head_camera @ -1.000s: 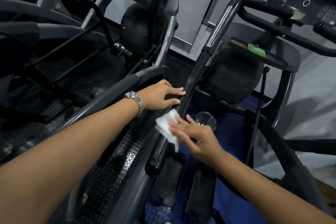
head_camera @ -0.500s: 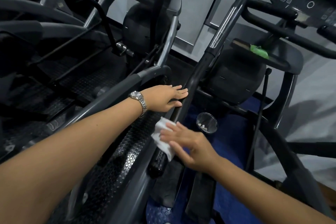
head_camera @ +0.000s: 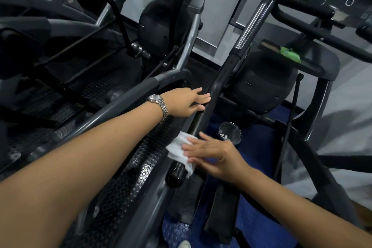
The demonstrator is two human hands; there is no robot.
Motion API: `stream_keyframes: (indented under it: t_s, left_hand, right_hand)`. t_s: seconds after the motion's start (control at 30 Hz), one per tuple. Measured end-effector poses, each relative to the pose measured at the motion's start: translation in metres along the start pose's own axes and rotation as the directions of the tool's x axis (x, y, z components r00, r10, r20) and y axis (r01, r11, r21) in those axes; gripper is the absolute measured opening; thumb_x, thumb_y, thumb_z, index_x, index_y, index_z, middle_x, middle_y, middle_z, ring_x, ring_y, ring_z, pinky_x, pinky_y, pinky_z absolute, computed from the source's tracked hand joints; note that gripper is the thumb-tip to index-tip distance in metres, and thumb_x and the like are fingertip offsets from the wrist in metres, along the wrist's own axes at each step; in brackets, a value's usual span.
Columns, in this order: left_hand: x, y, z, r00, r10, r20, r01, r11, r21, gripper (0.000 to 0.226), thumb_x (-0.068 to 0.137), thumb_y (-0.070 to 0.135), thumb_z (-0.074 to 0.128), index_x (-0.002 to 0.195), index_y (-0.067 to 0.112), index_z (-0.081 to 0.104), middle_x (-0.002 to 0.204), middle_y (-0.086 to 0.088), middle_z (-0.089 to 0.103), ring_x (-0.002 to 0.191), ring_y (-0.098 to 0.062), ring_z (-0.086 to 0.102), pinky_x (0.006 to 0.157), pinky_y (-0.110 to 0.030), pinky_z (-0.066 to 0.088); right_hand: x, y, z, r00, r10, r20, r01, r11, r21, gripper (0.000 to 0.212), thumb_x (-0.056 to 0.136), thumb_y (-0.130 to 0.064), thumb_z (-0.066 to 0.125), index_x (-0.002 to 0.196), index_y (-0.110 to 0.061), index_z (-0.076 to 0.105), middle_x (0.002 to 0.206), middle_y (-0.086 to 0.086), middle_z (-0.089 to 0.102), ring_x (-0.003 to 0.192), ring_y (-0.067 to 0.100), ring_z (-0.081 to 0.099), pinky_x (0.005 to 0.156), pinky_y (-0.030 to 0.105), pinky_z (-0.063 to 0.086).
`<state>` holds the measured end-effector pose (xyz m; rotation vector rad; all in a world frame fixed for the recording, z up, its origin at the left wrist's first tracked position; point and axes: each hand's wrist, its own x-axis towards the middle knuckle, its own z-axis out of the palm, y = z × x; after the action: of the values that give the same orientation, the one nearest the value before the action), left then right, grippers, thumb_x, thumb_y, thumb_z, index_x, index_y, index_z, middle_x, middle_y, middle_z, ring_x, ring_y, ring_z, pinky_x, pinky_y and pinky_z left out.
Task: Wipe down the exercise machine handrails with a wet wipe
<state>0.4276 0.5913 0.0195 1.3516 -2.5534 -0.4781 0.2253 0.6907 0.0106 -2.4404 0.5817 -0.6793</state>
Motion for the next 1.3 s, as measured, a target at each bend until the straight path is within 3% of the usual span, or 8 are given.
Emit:
stream_keyframes:
  t_s: [0.23, 0.37, 0.53, 0.7, 0.87, 1.03, 1.23, 1.3]
  left_hand:
    - [0.0, -0.002, 0.001, 1.0, 0.003, 0.0, -0.003, 1.0, 0.017, 0.047, 0.099, 0.035, 0.038, 0.146, 0.027, 0.033, 0.151, 0.017, 0.027, 0.144, -0.01, 0.013, 0.113, -0.034, 0.026]
    - [0.0, 0.0, 0.0, 1.0, -0.002, -0.005, 0.002, 1.0, 0.019, 0.047, 0.1, 0.035, 0.038, 0.146, 0.027, 0.033, 0.151, 0.017, 0.028, 0.144, -0.01, 0.013, 0.112, -0.034, 0.026]
    - [-0.001, 0.001, 0.0, 1.0, -0.016, 0.005, 0.016, 1.0, 0.014, 0.048, 0.1, 0.036, 0.038, 0.146, 0.026, 0.032, 0.151, 0.017, 0.027, 0.144, -0.01, 0.012, 0.113, -0.034, 0.025]
    - [-0.001, 0.002, 0.0, 1.0, -0.021, 0.004, 0.021, 1.0, 0.022, 0.048, 0.1, 0.038, 0.037, 0.146, 0.026, 0.032, 0.151, 0.017, 0.027, 0.144, -0.011, 0.013, 0.114, -0.036, 0.024]
    - [0.0, 0.002, -0.001, 1.0, -0.029, 0.01, 0.029, 1.0, 0.012, 0.047, 0.1, 0.039, 0.036, 0.145, 0.027, 0.034, 0.151, 0.017, 0.028, 0.144, -0.011, 0.014, 0.113, -0.036, 0.027]
    - [0.0, 0.004, -0.002, 0.999, -0.039, 0.009, 0.039, 0.999, 0.025, 0.047, 0.1, 0.039, 0.037, 0.145, 0.028, 0.034, 0.15, 0.016, 0.029, 0.144, -0.012, 0.014, 0.113, -0.037, 0.027]
    - [0.0, 0.006, -0.003, 0.998, -0.062, 0.027, 0.062, 0.998, 0.013, 0.048, 0.1, 0.039, 0.037, 0.146, 0.028, 0.032, 0.151, 0.017, 0.028, 0.144, -0.012, 0.013, 0.114, -0.038, 0.025]
    - [0.0, 0.007, -0.004, 0.997, -0.07, 0.029, 0.07, 0.998, 0.01, 0.047, 0.1, 0.04, 0.036, 0.145, 0.029, 0.033, 0.151, 0.018, 0.028, 0.144, -0.013, 0.013, 0.115, -0.036, 0.022]
  right_hand:
    - [-0.011, -0.014, 0.016, 0.997, -0.067, 0.046, 0.066, 0.998, 0.017, 0.019, 0.086, -0.014, 0.07, 0.103, -0.007, 0.074, 0.115, 0.004, 0.069, 0.12, 0.014, 0.057, 0.106, 0.041, 0.042]
    - [-0.007, -0.007, 0.005, 0.999, -0.011, -0.051, 0.011, 1.0, 0.004, 0.017, 0.085, -0.011, 0.071, 0.101, -0.008, 0.074, 0.113, 0.004, 0.07, 0.116, 0.013, 0.06, 0.104, 0.045, 0.044]
    - [-0.013, -0.024, 0.024, 0.995, -0.076, 0.068, 0.073, 0.996, 0.054, 0.019, 0.087, -0.014, 0.069, 0.105, -0.008, 0.073, 0.118, 0.003, 0.067, 0.123, 0.015, 0.055, 0.108, 0.04, 0.04]
    - [-0.015, -0.016, 0.018, 0.998, 0.026, -0.058, -0.02, 0.995, 0.095, 0.021, 0.084, -0.013, 0.071, 0.105, -0.007, 0.073, 0.116, 0.005, 0.068, 0.122, 0.015, 0.056, 0.106, 0.04, 0.042]
    - [-0.023, -0.022, 0.032, 0.999, 0.0, -0.039, 0.004, 0.994, 0.109, 0.022, 0.085, -0.014, 0.071, 0.105, -0.006, 0.072, 0.117, 0.005, 0.068, 0.123, 0.018, 0.054, 0.108, 0.04, 0.04]
    - [-0.013, -0.008, 0.019, 0.945, 0.283, -0.165, -0.226, 0.928, 0.296, 0.03, 0.081, -0.007, 0.072, 0.111, -0.001, 0.067, 0.122, 0.012, 0.062, 0.127, 0.016, 0.05, 0.108, 0.033, 0.04]
    - [-0.029, -0.027, 0.041, 0.876, 0.395, -0.276, -0.293, 0.891, 0.346, 0.037, 0.078, -0.012, 0.075, 0.113, -0.004, 0.064, 0.122, 0.01, 0.061, 0.123, 0.014, 0.053, 0.103, 0.026, 0.043]
    - [-0.02, -0.024, 0.039, 0.813, 0.483, -0.324, -0.361, 0.856, 0.37, 0.036, 0.077, -0.008, 0.076, 0.111, -0.006, 0.066, 0.122, 0.007, 0.062, 0.117, 0.008, 0.057, 0.1, 0.021, 0.045]
